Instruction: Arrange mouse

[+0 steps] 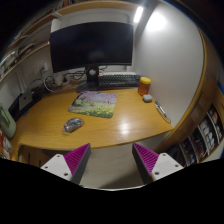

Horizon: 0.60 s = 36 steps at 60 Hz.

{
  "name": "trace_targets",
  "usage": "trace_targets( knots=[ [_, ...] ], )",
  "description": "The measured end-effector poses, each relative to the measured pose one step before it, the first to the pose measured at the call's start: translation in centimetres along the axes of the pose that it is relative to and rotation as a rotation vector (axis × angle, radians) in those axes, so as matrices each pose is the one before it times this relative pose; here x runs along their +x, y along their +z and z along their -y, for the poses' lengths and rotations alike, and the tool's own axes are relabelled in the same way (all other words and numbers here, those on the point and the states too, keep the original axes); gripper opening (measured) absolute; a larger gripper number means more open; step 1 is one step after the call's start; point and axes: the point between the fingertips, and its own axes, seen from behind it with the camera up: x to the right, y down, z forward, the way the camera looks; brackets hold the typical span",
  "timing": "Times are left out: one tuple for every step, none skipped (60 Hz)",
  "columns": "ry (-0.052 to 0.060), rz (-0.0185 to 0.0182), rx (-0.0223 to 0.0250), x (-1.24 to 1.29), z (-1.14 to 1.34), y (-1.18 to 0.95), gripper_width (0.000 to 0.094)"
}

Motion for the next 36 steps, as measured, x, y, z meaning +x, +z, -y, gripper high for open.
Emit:
trace_targets(
  knots=[
    [-0.0006,0.00271,-0.00166,-0.128,-0.055,0.025,0.0863],
    [-0.0014,0.00277,-0.00146,-0.169,-0.062,0.052,0.0863],
    [-0.0021,0.00245,-0.00031,-0.211,-0.034,0.087,0.0861],
    [-0.0025,0.00305,0.00038,-0.279,-0.033,0.131,0.0862],
    [-0.003,0.00308,0.00088,-0.307,-0.026,0.132,0.0863],
    [-0.0036,0.00358,-0.00039,-0.146,-0.019,-0.041,0.0864],
    [-0.0011,0.00013,0.00216,-0.79,-0.142,0.232,0.0862],
    [-0.0043,0.00467,0.00041,-0.332,0.009,0.138,0.0864],
    [-0.0041,0.00489,0.00113,-0.378,0.015,0.144,0.0866],
    [-0.0048,0.00518,0.00038,-0.39,-0.032,0.126,0.0866],
    [-0.0055,0.00499,-0.00032,-0.373,-0.041,0.113,0.0866],
    [-0.0055,0.00503,0.00067,-0.417,-0.032,0.127,0.0866],
    [-0.0056,0.00448,0.00102,-0.355,0.102,0.095,0.0866],
    [-0.0052,0.00516,0.00179,-0.529,-0.033,0.03,0.0865],
    [-0.0053,0.00597,0.00265,-0.474,0.003,0.092,0.0865],
    [-0.0057,0.00669,0.00246,-0.448,0.051,0.145,0.0865],
    [-0.0052,0.00755,0.00209,-0.67,-0.021,0.066,0.0864],
    [-0.0058,0.00852,0.00127,-0.566,0.004,0.106,0.0864],
    [-0.0062,0.00885,0.00039,-0.589,-0.007,0.112,0.0863],
    [-0.0063,0.00974,0.00006,-0.612,-0.026,0.125,0.0864],
    [-0.0066,0.00935,0.00062,-0.512,0.06,0.166,0.0863],
    [-0.0054,0.00919,0.00135,-0.724,0.015,0.14,0.0864],
    [-0.006,0.00944,0.00259,-0.509,0.1,0.196,0.0862],
    [-0.0057,0.00899,0.00221,-0.692,0.022,0.114,0.0863],
    [-0.0069,0.00797,0.00227,-0.616,0.042,0.15,0.0863],
    [-0.007,0.00753,0.00207,-0.57,0.068,0.155,0.0862],
    [-0.0069,0.00771,0.00258,-0.571,0.07,0.14,0.0864],
    [-0.0067,0.00714,0.00306,-0.53,0.095,0.138,0.0863],
    [-0.0065,0.00691,0.00372,-0.434,0.115,0.175,0.086],
    [-0.0062,0.00692,0.00432,-0.56,0.111,0.15,0.0862],
    [-0.0054,0.00699,0.0048,-0.557,0.093,0.157,0.0861],
    [-0.0056,0.00753,0.00454,-0.519,0.082,0.166,0.0862],
    [-0.0045,0.00579,0.00352,-0.466,0.07,0.187,0.0861],
    [-0.0036,0.00483,0.00225,-0.574,0.015,0.18,0.086],
    [-0.003,0.00462,0.00167,-0.302,0.037,0.269,0.0861],
    [-0.0023,0.00411,0.00103,-0.41,-0.003,0.201,0.0861]
  ],
)
